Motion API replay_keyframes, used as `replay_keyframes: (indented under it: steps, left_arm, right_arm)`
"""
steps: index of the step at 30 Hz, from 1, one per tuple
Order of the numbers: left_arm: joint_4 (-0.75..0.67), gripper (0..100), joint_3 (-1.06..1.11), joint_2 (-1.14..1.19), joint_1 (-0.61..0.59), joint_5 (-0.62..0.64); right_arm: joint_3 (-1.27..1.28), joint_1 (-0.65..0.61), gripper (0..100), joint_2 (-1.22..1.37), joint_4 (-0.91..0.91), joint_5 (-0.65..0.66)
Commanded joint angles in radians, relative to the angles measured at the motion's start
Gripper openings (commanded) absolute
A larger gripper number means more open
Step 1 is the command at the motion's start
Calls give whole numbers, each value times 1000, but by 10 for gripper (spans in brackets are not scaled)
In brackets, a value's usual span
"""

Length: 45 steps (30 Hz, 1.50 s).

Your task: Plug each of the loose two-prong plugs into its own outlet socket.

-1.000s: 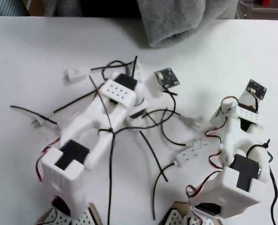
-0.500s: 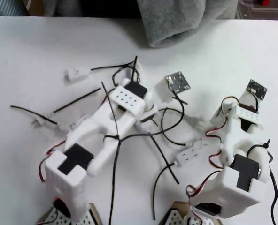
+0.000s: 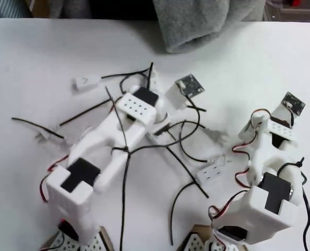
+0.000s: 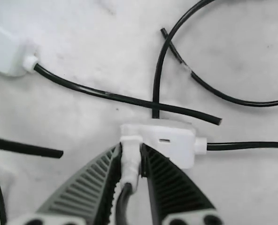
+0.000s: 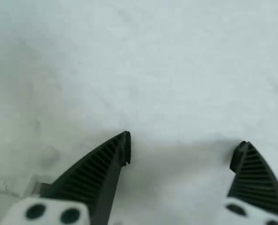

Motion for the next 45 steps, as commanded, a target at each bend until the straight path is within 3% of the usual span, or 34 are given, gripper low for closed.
replay_keyframes:
  steps: [1, 11, 18, 24, 27, 32, 38, 45]
  left_arm:
    - [35, 23, 74, 21, -85, 12]
    - [43, 23, 80, 21, -113, 15]
    - [175, 23, 106, 79, -44, 15]
    - [269, 24, -58, 222, -38, 91]
    - [359, 24, -189, 334, -39, 149]
    - [548, 24, -450, 519, -39, 141]
    - [545, 27, -517, 513, -31, 100]
    - [568, 205, -519, 400, -31, 106]
  right_arm:
    - [-8, -4, 341, -44, -12, 9]
    - [-8, -16, 341, -44, -12, 11]
    - [-8, -19, 341, -42, -13, 11]
    - [-8, -19, 341, -42, -13, 12]
    - [-8, -19, 341, -42, -13, 12]
    - [-8, -19, 341, -42, -13, 12]
    - [-8, -19, 341, -42, -13, 12]
    - [-8, -21, 341, -42, -13, 12]
